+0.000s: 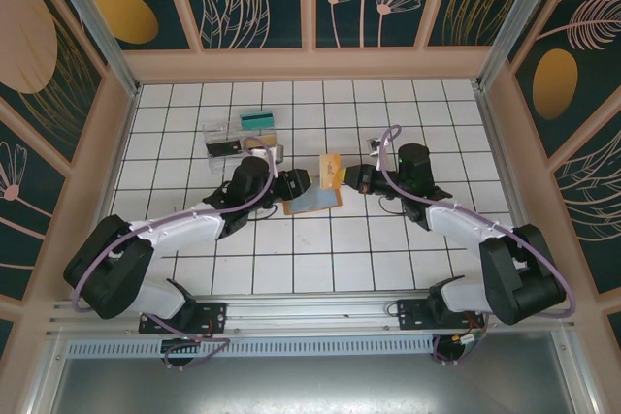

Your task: Take the credit cards out of the card holder

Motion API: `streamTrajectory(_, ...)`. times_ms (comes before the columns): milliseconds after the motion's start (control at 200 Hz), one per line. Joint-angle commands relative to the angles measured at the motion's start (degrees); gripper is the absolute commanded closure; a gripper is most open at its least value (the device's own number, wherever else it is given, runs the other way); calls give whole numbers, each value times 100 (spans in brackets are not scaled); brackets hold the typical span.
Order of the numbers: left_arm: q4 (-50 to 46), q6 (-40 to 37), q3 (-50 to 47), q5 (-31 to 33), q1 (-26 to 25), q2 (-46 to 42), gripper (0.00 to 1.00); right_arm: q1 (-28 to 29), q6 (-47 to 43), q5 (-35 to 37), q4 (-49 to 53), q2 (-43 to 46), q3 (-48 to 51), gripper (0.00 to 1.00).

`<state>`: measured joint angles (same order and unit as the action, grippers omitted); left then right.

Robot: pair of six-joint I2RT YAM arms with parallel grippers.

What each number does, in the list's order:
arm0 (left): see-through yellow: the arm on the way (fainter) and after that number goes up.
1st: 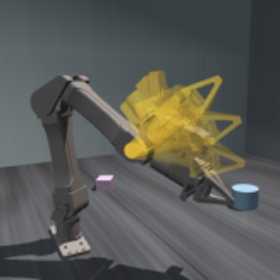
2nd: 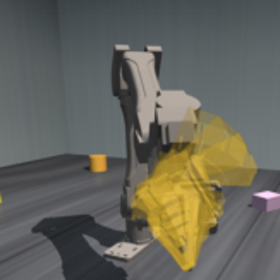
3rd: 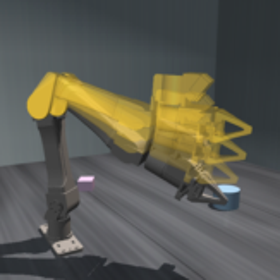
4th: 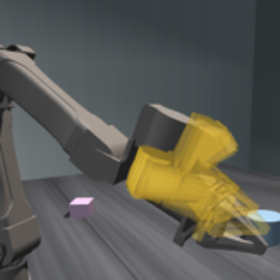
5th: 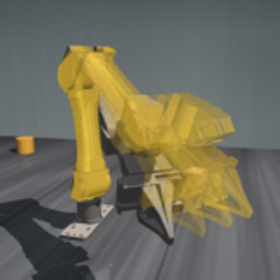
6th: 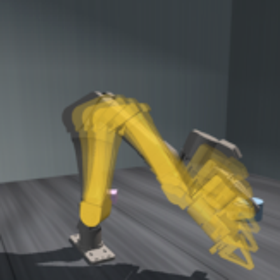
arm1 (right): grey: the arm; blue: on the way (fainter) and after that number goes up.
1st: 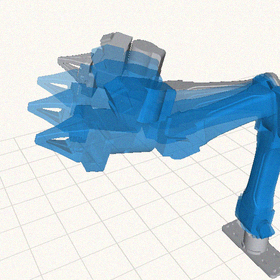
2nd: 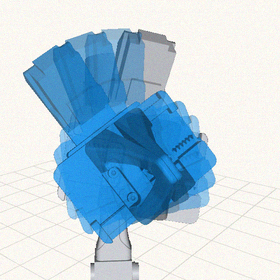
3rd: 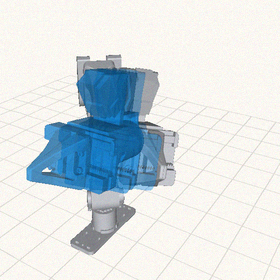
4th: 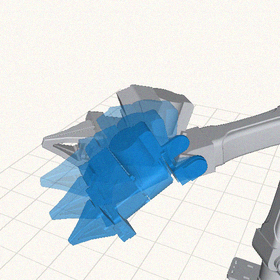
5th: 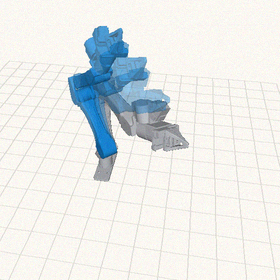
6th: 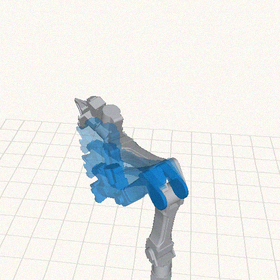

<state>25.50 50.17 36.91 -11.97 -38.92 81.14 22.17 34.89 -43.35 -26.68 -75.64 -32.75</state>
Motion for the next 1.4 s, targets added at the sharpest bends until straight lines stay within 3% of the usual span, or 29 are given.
streamTrajectory(0, 883, 187, -181, -512, 84, -250, 62, 72, 136, -383, -883, 75, 188, 100)
streamTrajectory(150, 1100, 182, -236, -764, 95, -363, 69, 146, 338, -619, -1400, 67, 368, 100)
streamTrajectory(541, 1404, 309, -230, -1115, 95, -159, 83, 321, 394, -674, -1525, 7, 278, 100)
streamTrajectory(711, 1248, 227, -215, -1124, 95, -178, 82, 327, 428, -658, -1582, -26, 253, 100)
streamTrajectory(1006, 445, -105, -264, -271, 105, -618, 76, 323, 385, -575, -1466, -4, 173, 100)
streamTrajectory(1396, 1320, 163, -365, -1167, 104, -318, 77, 429, 545, -734, -1740, -135, 164, 100)
